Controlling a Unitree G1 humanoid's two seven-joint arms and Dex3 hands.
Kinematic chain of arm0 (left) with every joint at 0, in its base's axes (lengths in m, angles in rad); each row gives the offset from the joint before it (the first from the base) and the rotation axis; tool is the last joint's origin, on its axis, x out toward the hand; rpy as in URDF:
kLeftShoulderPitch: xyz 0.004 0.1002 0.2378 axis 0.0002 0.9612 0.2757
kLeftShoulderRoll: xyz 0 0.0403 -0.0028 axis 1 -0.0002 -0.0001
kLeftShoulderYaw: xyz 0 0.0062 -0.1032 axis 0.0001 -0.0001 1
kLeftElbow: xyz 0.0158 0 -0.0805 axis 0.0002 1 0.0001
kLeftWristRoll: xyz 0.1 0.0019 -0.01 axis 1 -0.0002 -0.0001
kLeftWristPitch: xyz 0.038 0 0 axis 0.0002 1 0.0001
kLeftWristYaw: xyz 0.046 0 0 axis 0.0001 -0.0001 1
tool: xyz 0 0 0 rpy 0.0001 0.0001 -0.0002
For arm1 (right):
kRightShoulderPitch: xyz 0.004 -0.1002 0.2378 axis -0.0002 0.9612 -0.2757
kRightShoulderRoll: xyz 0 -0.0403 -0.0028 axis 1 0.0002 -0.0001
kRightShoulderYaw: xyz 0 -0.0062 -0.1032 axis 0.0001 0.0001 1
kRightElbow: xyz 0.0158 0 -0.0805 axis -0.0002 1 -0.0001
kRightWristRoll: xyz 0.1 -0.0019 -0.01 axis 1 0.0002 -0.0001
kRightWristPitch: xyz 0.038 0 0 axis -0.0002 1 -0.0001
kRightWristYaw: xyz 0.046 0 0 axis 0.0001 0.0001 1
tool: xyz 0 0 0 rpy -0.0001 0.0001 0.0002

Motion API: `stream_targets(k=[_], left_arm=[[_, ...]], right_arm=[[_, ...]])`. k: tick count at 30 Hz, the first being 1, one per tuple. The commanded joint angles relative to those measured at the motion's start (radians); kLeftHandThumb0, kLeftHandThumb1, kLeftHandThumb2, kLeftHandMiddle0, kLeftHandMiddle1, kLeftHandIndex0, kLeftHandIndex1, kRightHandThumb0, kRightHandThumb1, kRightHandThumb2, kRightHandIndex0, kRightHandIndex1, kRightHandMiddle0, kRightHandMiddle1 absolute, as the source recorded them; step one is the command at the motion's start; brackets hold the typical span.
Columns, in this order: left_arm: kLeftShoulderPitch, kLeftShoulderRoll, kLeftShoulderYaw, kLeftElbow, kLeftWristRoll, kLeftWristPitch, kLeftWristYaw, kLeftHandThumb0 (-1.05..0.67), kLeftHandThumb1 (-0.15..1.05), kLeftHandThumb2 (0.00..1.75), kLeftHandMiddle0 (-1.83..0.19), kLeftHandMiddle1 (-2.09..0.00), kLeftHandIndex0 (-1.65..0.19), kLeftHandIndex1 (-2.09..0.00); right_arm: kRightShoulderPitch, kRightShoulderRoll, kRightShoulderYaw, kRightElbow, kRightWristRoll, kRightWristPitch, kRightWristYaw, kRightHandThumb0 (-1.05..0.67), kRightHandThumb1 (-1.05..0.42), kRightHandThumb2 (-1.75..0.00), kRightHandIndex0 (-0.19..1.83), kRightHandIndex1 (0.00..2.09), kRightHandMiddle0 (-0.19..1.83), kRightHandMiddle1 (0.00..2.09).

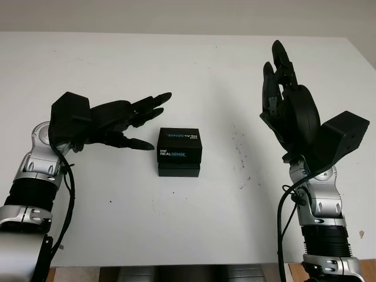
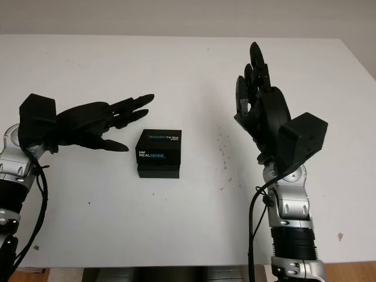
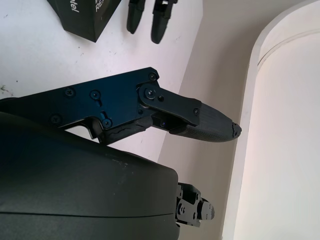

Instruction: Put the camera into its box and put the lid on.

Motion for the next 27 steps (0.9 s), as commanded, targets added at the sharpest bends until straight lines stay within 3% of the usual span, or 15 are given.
stream_targets(k=[1,15,27], left_arm=[[0.007,0.009,-0.008,-0.006,0.007,-0.005,-0.002,-0.94,0.95,0.05,0.09,-0.06,0.14,-0.05],[0.026,-0.028,-0.022,-0.024,0.005,0.062,0.029,-0.92,0.88,0.04,0.05,-0.06,0.14,-0.05],[0.061,-0.065,-0.018,-0.058,-0.002,0.058,0.095,-0.86,0.84,0.05,-0.04,-0.08,0.06,-0.09]], right_arm=[[-0.005,-0.005,-0.004,-0.019,0.004,0.0,0.002,-0.65,-1.05,-0.71,-0.13,0.03,-0.18,0.15],[0.0,0.004,-0.005,-0.025,0.009,0.002,-0.001,-0.66,-1.05,-0.7,-0.14,0.03,-0.19,0.16],[0.003,-0.001,-0.004,-0.019,0.01,0.001,0.005,-0.64,-1.05,-0.73,-0.15,0.04,-0.19,0.14]])
